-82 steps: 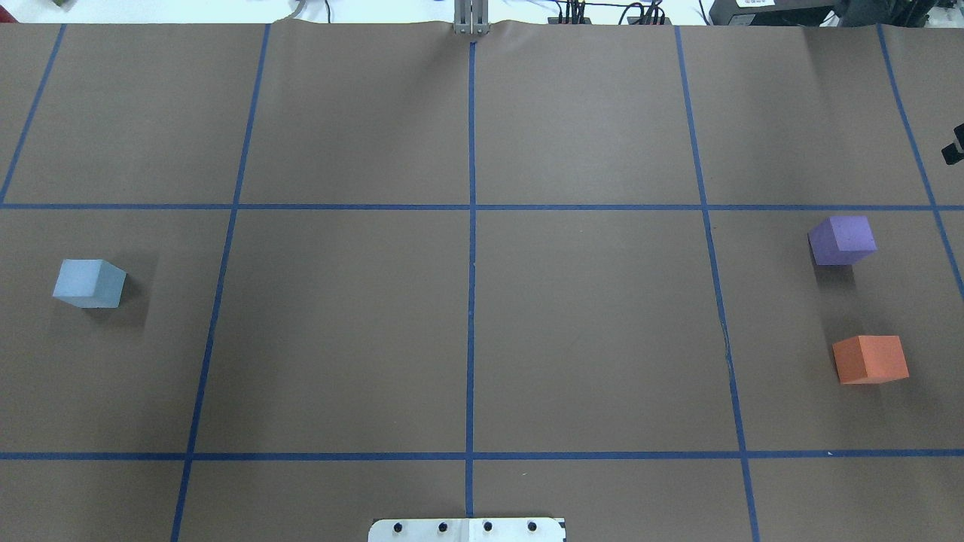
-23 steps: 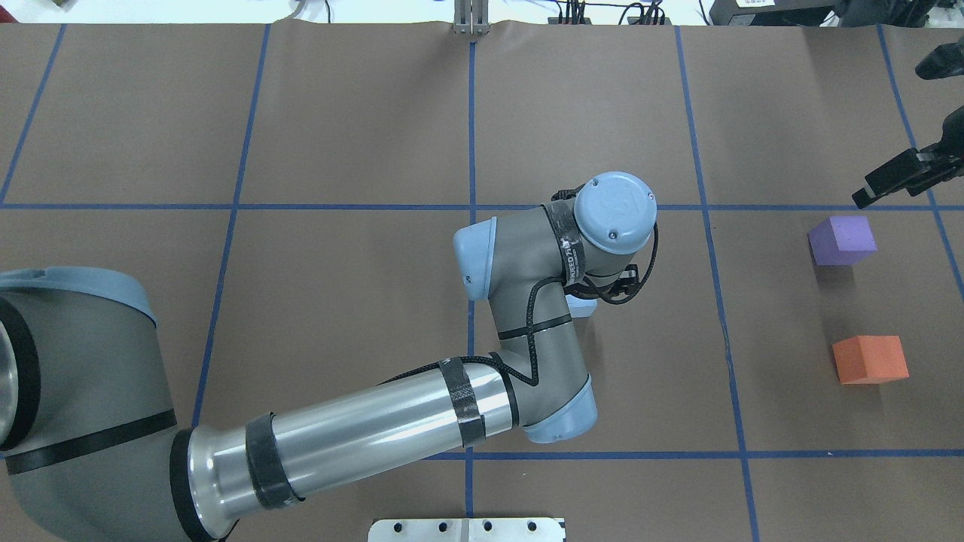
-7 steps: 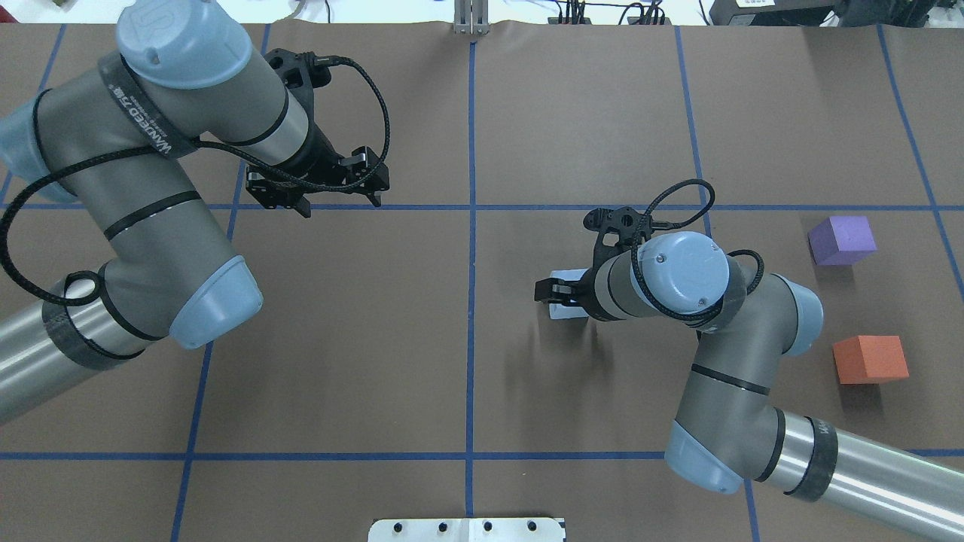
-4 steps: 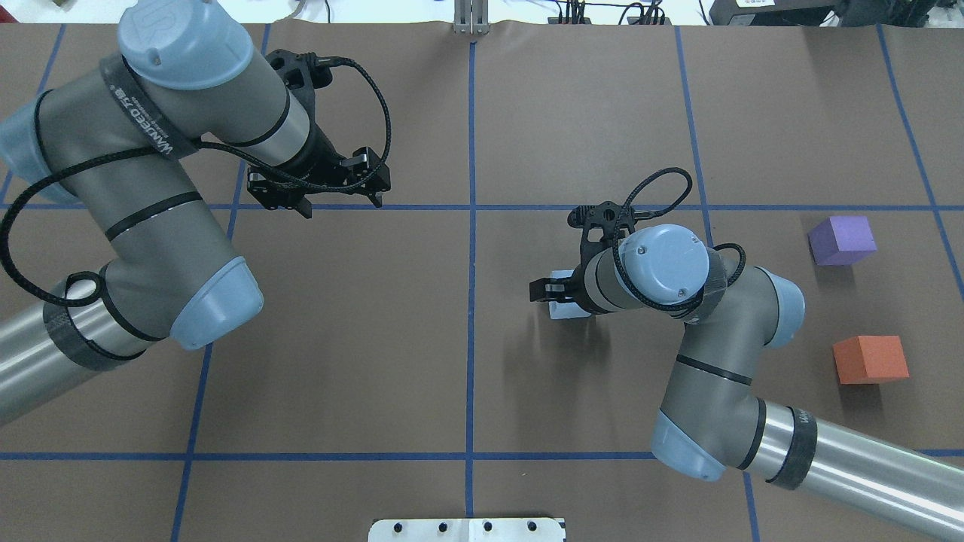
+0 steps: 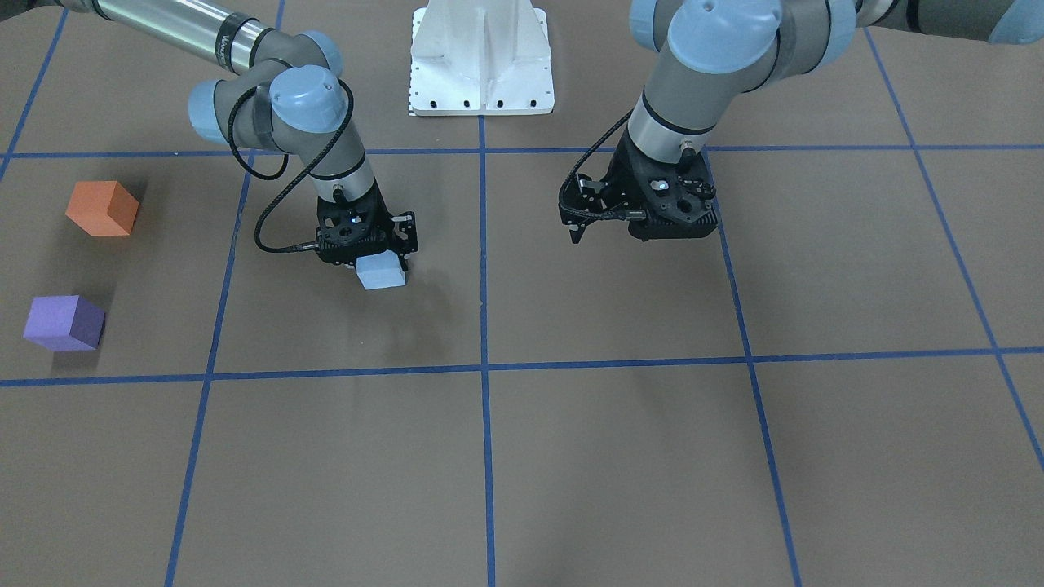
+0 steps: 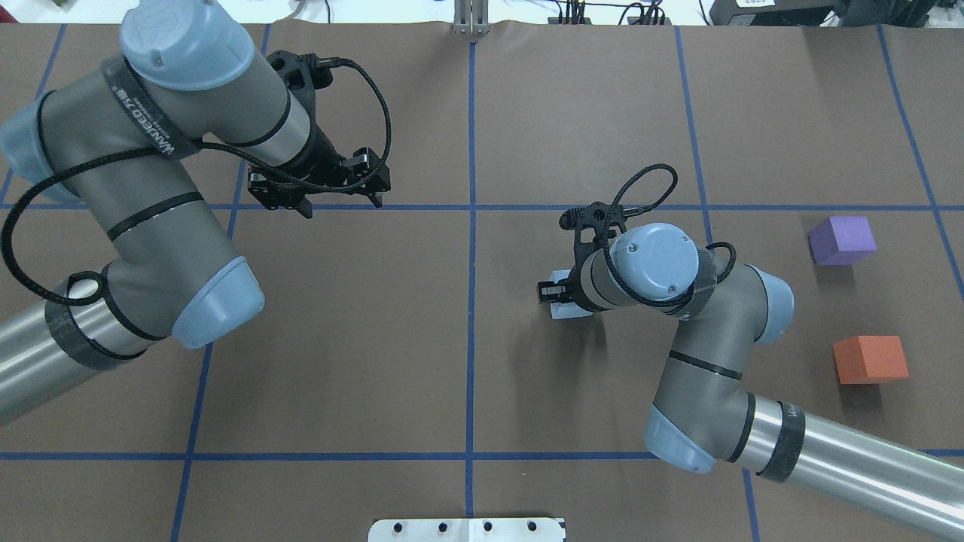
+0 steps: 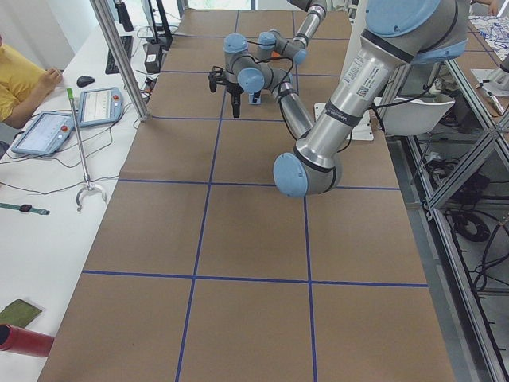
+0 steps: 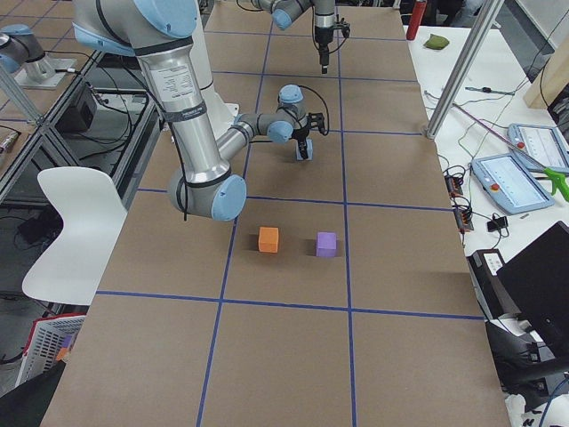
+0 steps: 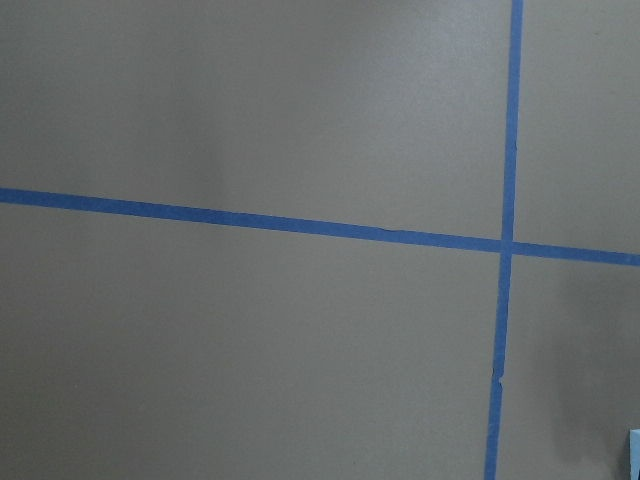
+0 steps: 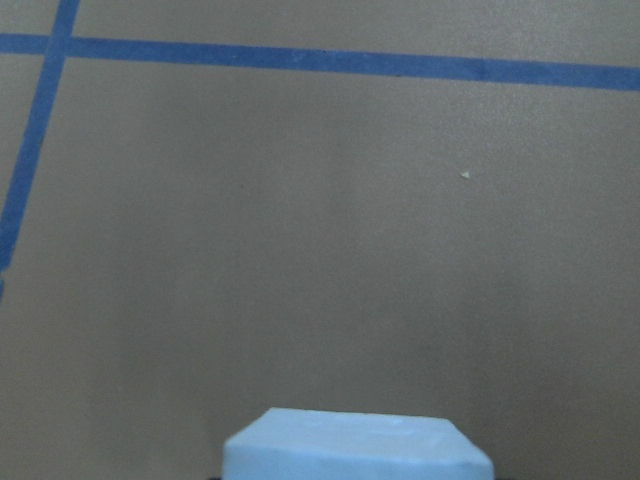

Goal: Place blue block between orange and purple blocks
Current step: 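Lower the right gripper onto the light blue cube and grasp it, then carry the light blue cube with the right gripper toward the purple cube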

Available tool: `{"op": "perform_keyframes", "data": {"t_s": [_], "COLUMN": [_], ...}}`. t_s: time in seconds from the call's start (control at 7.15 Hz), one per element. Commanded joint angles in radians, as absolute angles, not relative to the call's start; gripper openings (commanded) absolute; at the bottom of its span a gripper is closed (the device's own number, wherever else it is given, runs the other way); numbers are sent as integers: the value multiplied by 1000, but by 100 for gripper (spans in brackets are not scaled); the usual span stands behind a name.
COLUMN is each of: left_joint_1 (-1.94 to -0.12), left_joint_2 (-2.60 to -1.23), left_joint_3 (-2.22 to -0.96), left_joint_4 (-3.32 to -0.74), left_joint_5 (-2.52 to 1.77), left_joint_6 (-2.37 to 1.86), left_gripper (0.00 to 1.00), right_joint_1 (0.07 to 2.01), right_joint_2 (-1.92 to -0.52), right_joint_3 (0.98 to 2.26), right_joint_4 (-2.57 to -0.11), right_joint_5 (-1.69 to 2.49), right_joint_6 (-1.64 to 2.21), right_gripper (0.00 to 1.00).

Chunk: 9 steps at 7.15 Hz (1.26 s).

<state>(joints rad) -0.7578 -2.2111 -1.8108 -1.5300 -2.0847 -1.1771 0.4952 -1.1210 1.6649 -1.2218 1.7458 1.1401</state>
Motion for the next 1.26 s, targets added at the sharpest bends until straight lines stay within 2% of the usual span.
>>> {"op": "perform_keyframes", "data": {"t_s": [0.0, 0.14, 0.42, 0.7, 0.84, 1.12], "left_joint_1": [-758, -758, -758, -756, -756, -756], "left_joint_2": [-2210, -2210, -2210, -2210, -2210, -2210], "left_joint_3": [-1812, -1810, -1813, -1818, -1816, -1819], "left_joint_4": [-1531, -1531, -1531, -1531, -1531, -1531], "left_joint_5": [-2085, -2085, -2083, -2083, -2082, -2080], "left_joint_6": [-1177, -1178, -1189, -1193, -1193, -1195], "left_gripper": [100, 100, 100, 100, 100, 100], "right_joint_1": [628, 714, 835, 992, 1006, 1002], "right_joint_2": [-1159, -1281, -1510, -1679, -1728, -1732], "right_joint_3": [1750, 1844, 1936, 1915, 1876, 1812], "right_joint_4": [-1235, -1232, -1218, -1134, -1056, -1035], "right_joint_5": [1915, 1996, 2060, 2153, 2176, 2177], "right_joint_6": [1137, 1108, 972, 867, 871, 871], "right_gripper": [0, 0, 0, 0, 0, 0]}}
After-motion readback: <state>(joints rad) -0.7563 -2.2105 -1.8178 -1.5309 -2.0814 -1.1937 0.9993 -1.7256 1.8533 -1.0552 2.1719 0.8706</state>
